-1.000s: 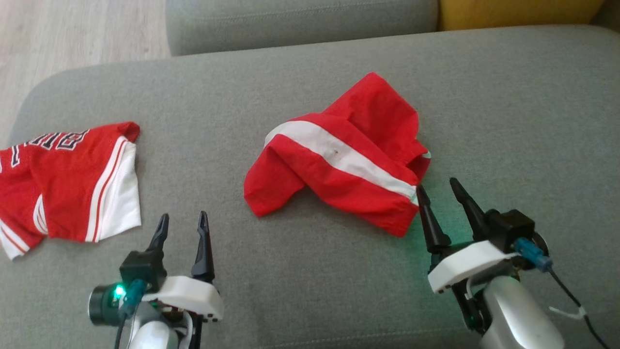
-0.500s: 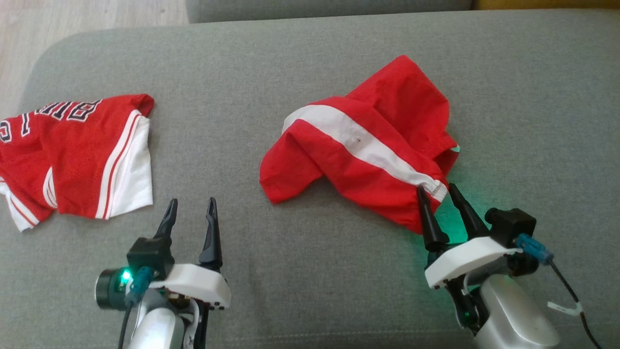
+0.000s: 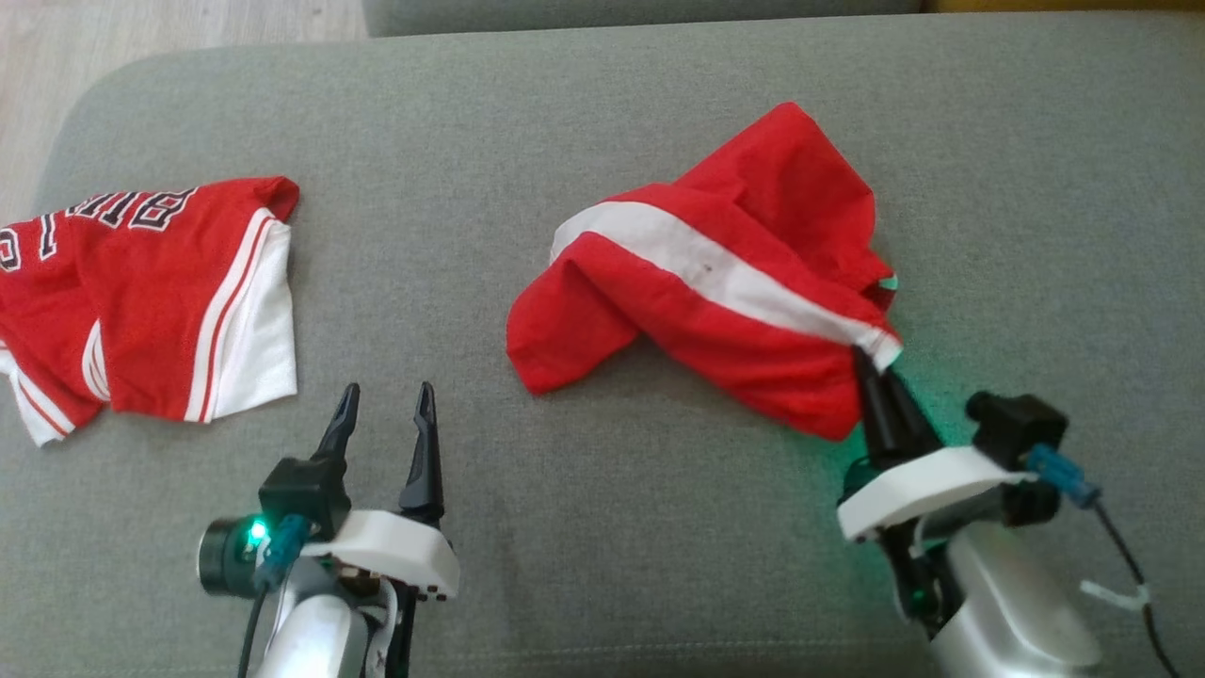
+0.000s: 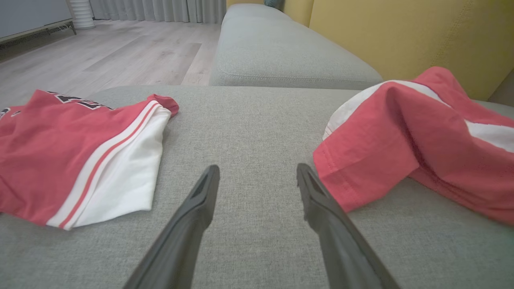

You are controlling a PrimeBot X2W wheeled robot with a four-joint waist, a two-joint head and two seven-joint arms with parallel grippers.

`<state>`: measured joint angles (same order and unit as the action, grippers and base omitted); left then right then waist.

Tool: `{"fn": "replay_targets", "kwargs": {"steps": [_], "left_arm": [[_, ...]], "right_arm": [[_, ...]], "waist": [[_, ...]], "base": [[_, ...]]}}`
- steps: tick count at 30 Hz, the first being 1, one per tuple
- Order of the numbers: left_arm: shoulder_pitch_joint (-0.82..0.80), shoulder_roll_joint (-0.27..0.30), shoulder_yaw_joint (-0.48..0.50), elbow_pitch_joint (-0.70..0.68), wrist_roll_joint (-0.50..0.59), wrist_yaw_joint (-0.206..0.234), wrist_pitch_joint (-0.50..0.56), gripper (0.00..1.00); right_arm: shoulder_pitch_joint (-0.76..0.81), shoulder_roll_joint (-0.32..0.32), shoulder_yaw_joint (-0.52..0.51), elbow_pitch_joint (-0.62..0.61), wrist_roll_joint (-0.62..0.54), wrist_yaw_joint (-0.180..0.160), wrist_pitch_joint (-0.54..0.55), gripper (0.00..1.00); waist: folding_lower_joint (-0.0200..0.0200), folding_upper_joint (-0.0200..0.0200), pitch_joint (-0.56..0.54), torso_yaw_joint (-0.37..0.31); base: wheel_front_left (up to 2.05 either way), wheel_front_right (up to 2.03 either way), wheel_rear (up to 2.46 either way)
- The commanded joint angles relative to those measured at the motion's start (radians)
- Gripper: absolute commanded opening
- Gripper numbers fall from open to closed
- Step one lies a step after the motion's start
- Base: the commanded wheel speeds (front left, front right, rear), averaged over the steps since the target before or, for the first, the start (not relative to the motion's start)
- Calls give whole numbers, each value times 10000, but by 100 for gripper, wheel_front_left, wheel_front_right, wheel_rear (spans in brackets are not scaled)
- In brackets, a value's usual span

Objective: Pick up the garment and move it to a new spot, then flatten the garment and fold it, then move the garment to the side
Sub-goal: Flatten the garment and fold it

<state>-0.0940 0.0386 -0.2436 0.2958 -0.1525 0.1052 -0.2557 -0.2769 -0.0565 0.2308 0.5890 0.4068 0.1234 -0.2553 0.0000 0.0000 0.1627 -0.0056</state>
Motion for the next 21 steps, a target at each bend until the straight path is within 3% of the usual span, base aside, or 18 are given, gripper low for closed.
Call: {"fn": "replay_targets", "kwargs": {"steps": [1, 8, 16, 17, 18, 19, 20, 21], "left_arm": [[-494, 116, 299, -286, -74, -16, -61, 100], [-550, 116, 97, -395, -357, -7, -61, 100], [-920, 116, -270, -457, -838, -67, -61, 100], [-1013, 116, -322, -450, -919, -86, -61, 100], [-1109, 116, -383, -421, -1001, -114, -61, 100], [-1208, 116, -450, -379, -1078, -148, -61, 100], [-1312, 116, -521, -314, -1177, -187, -61, 100], [-1424, 116, -592, -246, -1300, -228, -61, 100]], "right_arm": [[-454, 62, -9, -433, -267, 73, -65, 0], [-779, -246, -1301, -1160, -1701, 73, -65, 0], [-531, -839, -1824, -1096, -2670, 73, -65, 0], [-521, -845, -1810, -1015, -2708, 73, -65, 6], [-523, -836, -1788, -927, -2735, 73, -65, 20], [-537, -799, -1796, -835, -2748, 73, -65, 57], [-547, -753, -1817, -703, -2777, 73, -65, 100], [-573, -692, -1863, -610, -2803, 73, -65, 100]], "waist": [[0, 0, 2, -16], [0, 0, -66, -199], [0, 0, 58, -572], [0, 0, 110, -630], [0, 0, 161, -687], [0, 0, 220, -753], [0, 0, 267, -814], [0, 0, 313, -869]], "base": [[0, 0, 0], [0, 0, 0], [0, 0, 0], [0, 0, 0], [0, 0, 0], [0, 0, 0], [0, 0, 0], [0, 0, 0]]}}
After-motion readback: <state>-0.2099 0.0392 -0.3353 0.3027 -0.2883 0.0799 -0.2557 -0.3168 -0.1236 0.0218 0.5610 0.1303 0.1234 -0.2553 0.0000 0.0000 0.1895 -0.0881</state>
